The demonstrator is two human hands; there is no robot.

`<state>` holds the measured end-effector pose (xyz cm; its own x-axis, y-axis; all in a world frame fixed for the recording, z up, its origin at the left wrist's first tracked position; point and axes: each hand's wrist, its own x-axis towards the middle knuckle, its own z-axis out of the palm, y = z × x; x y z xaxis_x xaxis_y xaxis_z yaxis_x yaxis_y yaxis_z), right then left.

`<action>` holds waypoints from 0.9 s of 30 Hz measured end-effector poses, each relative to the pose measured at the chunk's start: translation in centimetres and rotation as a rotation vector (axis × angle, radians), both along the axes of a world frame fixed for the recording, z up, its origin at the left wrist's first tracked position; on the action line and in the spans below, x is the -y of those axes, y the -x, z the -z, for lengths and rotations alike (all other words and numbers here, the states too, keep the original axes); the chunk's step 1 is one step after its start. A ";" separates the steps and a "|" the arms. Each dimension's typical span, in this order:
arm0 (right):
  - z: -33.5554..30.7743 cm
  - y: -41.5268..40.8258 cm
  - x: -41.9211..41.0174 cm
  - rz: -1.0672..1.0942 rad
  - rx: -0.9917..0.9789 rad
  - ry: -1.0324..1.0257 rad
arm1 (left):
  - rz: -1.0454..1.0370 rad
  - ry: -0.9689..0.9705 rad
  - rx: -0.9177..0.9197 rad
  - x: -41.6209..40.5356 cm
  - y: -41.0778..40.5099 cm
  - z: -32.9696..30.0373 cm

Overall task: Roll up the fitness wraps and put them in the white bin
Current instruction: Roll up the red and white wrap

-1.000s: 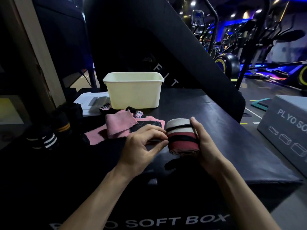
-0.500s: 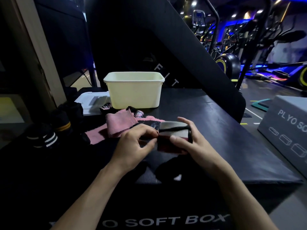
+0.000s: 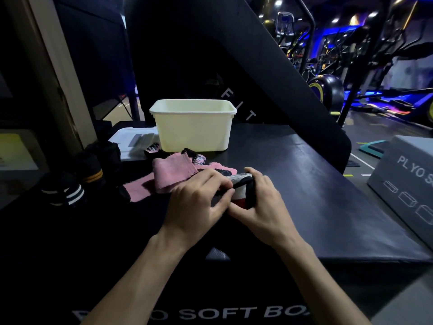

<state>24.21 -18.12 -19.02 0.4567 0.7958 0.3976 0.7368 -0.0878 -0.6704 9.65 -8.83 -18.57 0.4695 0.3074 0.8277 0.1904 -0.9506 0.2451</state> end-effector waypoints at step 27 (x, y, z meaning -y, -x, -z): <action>-0.8 -0.4 -0.1 -0.403 -0.913 -0.114 | 0.161 0.428 0.136 -1.9 1.5 0.8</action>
